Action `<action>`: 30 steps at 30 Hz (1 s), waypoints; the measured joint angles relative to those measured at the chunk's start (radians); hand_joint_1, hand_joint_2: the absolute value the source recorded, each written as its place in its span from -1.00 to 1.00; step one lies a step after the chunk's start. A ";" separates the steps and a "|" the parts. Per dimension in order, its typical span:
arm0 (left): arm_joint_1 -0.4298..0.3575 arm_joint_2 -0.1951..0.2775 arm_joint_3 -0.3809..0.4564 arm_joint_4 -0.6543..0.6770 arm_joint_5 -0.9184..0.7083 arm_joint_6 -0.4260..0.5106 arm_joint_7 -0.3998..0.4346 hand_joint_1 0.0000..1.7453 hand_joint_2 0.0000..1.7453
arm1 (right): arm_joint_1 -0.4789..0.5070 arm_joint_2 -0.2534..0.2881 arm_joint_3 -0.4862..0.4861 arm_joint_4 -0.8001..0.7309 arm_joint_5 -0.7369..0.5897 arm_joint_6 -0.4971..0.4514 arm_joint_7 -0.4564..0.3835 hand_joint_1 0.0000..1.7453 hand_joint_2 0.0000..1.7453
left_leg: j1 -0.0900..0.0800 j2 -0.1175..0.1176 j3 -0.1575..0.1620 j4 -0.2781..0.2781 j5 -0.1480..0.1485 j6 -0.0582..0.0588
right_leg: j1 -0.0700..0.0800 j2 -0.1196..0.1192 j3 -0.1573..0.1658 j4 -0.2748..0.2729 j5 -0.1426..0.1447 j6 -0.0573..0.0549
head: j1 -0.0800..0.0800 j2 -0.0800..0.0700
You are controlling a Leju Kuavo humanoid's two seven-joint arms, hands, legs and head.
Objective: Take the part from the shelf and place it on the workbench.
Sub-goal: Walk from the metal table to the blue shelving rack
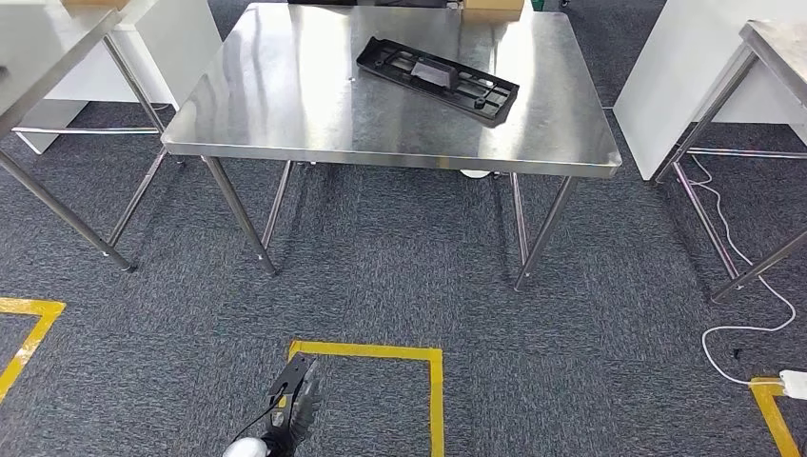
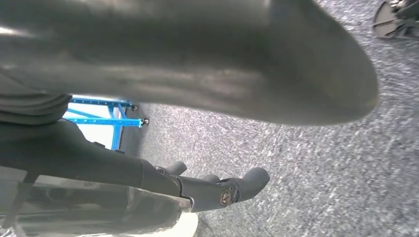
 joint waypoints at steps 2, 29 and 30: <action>0.001 0.000 -0.006 -0.005 0.003 -0.003 0.008 -1.00 -1.00 | 0.001 -0.004 0.000 0.000 0.001 0.003 0.000 -1.00 -1.00 | 0.001 0.000 0.012 0.069 -0.005 -0.004 | 0.002 -0.001 -0.030 0.011 0.019 0.004 | 0.000 0.000; -0.017 -0.055 -0.036 0.022 0.082 0.004 -0.005 -1.00 -1.00 | 0.003 -0.048 0.034 0.003 0.055 -0.045 -0.053 -1.00 -1.00 | -0.005 0.003 -0.008 -0.126 0.086 0.003 | 0.001 0.002 0.025 -0.009 -0.024 0.003 | -0.006 0.000; -0.016 -0.054 -0.036 0.024 0.083 0.003 -0.005 -1.00 -1.00 | 0.004 -0.048 0.036 0.003 0.058 -0.049 -0.053 -1.00 -1.00 | -0.005 0.002 -0.019 -0.054 0.031 -0.002 | 0.002 0.001 0.010 -0.008 -0.009 -0.001 | -0.006 0.000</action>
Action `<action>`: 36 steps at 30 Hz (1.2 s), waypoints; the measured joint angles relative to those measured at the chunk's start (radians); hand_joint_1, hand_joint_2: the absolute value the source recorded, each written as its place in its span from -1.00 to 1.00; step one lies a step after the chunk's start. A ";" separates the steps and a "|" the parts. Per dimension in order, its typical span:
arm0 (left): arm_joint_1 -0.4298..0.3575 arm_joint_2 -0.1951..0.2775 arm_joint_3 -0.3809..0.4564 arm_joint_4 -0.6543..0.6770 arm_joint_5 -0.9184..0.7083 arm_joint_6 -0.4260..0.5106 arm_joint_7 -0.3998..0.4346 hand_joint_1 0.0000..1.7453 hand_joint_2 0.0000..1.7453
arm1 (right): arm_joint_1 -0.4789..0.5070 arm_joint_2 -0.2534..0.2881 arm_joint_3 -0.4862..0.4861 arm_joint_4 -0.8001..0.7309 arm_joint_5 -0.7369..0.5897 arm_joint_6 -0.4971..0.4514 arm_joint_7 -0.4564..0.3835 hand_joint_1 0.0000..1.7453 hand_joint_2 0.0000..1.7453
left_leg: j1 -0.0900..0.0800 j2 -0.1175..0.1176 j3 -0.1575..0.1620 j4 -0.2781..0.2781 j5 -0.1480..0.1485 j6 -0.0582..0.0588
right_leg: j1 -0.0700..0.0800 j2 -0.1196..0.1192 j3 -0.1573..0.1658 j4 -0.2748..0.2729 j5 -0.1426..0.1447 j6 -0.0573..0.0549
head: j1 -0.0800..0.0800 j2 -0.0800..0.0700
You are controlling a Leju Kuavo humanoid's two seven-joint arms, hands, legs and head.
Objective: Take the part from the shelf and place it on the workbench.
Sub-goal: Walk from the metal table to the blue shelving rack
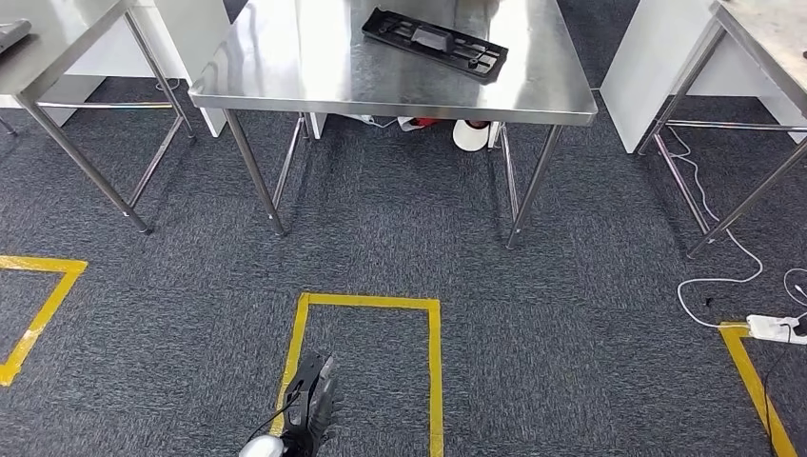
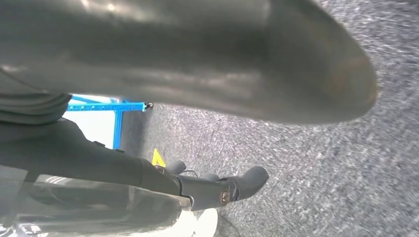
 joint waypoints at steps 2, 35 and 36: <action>0.000 0.002 0.000 0.006 0.007 -0.002 -0.001 -1.00 -1.00 | 0.001 0.001 0.006 0.000 0.010 -0.010 -0.002 -1.00 -1.00 | 0.001 -0.002 -0.004 0.120 -0.033 -0.007 | 0.001 -0.001 -0.032 0.004 0.028 0.001 | 0.000 0.000; -0.036 -0.004 -0.024 0.158 0.136 0.043 -0.062 -1.00 -1.00 | -0.007 0.012 0.070 0.002 0.070 -0.072 -0.015 -1.00 -1.00 | 0.001 0.003 0.081 0.093 0.007 -0.002 | 0.008 -0.004 -0.088 0.024 0.055 -0.003 | -0.010 0.000; -0.038 -0.004 -0.027 0.160 0.136 0.043 -0.064 -1.00 -1.00 | -0.007 0.012 0.070 0.002 0.070 -0.076 -0.016 -1.00 -1.00 | 0.000 0.017 0.135 0.031 0.020 0.001 | 0.009 -0.008 -0.100 0.030 0.060 0.000 | -0.011 0.000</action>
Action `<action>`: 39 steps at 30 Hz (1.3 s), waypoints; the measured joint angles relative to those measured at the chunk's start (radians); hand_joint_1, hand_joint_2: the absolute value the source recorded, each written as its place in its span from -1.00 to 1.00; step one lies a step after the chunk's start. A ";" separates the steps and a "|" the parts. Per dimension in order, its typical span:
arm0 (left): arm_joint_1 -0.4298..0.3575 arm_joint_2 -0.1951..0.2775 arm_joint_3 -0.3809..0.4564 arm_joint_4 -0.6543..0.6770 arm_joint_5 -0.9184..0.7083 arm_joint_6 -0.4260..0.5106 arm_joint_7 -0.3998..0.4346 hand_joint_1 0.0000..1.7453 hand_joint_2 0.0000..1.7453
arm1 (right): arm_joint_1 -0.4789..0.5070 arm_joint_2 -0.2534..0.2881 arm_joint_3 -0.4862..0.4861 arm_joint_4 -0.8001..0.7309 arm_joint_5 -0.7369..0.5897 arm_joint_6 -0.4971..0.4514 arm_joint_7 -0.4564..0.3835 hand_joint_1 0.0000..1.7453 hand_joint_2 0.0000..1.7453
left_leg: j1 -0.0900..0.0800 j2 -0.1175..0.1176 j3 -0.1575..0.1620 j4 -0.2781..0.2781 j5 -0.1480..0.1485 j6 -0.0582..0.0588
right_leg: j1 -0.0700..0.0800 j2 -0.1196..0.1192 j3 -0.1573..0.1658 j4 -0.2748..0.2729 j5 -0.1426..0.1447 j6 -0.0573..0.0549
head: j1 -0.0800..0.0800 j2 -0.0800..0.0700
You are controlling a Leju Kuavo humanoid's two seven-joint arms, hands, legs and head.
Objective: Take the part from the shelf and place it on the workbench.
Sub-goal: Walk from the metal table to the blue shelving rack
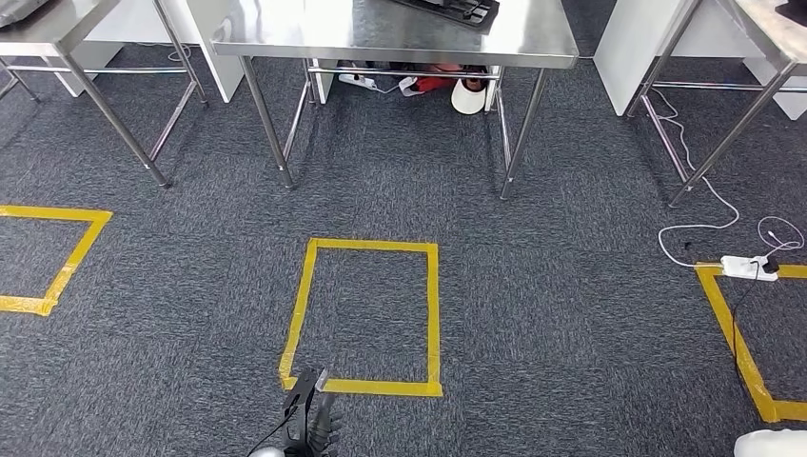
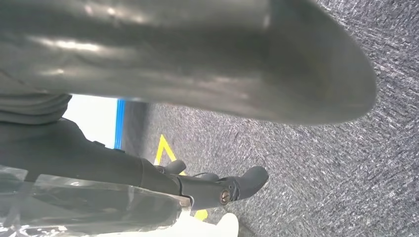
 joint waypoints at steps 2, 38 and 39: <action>-0.009 0.000 -0.009 0.002 0.000 -0.002 -0.001 -1.00 -1.00 | 0.002 0.000 0.000 0.000 0.002 -0.006 -0.001 -1.00 -1.00 | -0.006 0.030 0.099 -0.139 -0.018 0.011 | 0.005 -0.011 -0.015 0.011 0.008 0.008 | 0.000 0.000; 0.081 0.058 -0.089 -0.170 0.000 0.108 -0.064 -1.00 -1.00 | 0.016 -0.021 -0.002 0.000 0.022 -0.013 0.008 -1.00 -1.00 | -0.016 0.008 0.051 -0.217 0.042 0.058 | 0.006 -0.054 0.038 0.051 -0.083 0.036 | 0.005 0.000; 0.080 0.057 -0.089 -0.171 0.000 0.108 -0.065 -1.00 -1.00 | 0.018 -0.021 -0.002 0.000 0.023 -0.013 0.007 -1.00 -1.00 | -0.014 -0.004 0.048 -0.219 0.048 0.065 | 0.002 -0.022 0.011 0.107 -0.114 0.033 | 0.007 0.000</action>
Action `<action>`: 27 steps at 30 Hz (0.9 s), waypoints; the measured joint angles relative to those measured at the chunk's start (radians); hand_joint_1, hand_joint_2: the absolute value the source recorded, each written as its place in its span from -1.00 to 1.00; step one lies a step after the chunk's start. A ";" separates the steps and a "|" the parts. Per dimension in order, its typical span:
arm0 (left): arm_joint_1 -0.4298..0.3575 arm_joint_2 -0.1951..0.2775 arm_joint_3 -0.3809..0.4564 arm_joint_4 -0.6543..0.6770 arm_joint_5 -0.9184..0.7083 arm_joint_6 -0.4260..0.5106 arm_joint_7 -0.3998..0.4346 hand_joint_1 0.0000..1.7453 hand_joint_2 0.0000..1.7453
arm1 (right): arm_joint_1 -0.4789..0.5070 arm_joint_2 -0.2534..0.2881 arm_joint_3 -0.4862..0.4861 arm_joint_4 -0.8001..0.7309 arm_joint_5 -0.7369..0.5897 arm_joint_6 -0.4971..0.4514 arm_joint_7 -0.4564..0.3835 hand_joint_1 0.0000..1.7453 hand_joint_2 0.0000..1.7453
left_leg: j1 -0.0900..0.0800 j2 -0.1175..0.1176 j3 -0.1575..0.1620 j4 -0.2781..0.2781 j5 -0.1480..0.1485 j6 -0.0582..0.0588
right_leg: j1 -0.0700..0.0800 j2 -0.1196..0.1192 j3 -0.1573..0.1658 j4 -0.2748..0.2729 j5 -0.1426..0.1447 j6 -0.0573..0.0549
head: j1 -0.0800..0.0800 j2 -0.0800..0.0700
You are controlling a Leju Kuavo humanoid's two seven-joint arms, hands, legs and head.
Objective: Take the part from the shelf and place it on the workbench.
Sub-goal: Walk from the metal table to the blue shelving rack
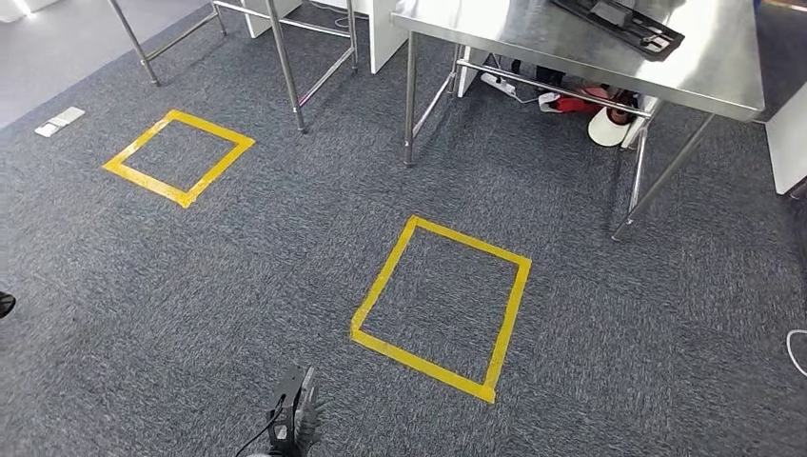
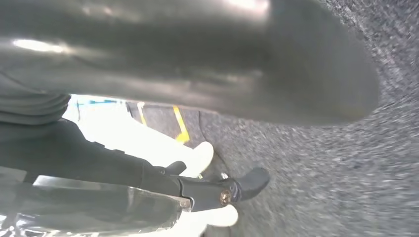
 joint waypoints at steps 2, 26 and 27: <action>0.001 -0.002 0.000 -0.001 0.000 0.000 -0.001 -1.00 -1.00 | 0.004 0.000 0.000 0.000 0.000 0.000 -0.001 -1.00 -1.00 | 0.000 -0.028 -0.010 0.000 0.007 0.005 | -0.003 0.030 -0.063 0.139 -0.061 -0.004 | 0.003 0.000; -0.004 -0.002 -0.006 0.003 0.018 -0.050 0.074 -1.00 -1.00 | -0.001 -0.006 -0.001 0.001 0.011 0.004 -0.009 -1.00 -1.00 | 0.001 0.046 -0.018 0.021 -0.005 -0.044 | 0.002 -0.085 0.060 -0.109 0.054 0.001 | -0.002 0.000; -0.003 -0.003 -0.010 0.003 0.008 -0.047 0.085 -1.00 -1.00 | -0.003 -0.006 -0.001 0.001 0.010 0.003 -0.014 -1.00 -1.00 | -0.001 0.034 -0.019 0.018 -0.002 -0.037 | 0.004 -0.094 0.062 -0.110 0.053 0.007 | -0.001 0.000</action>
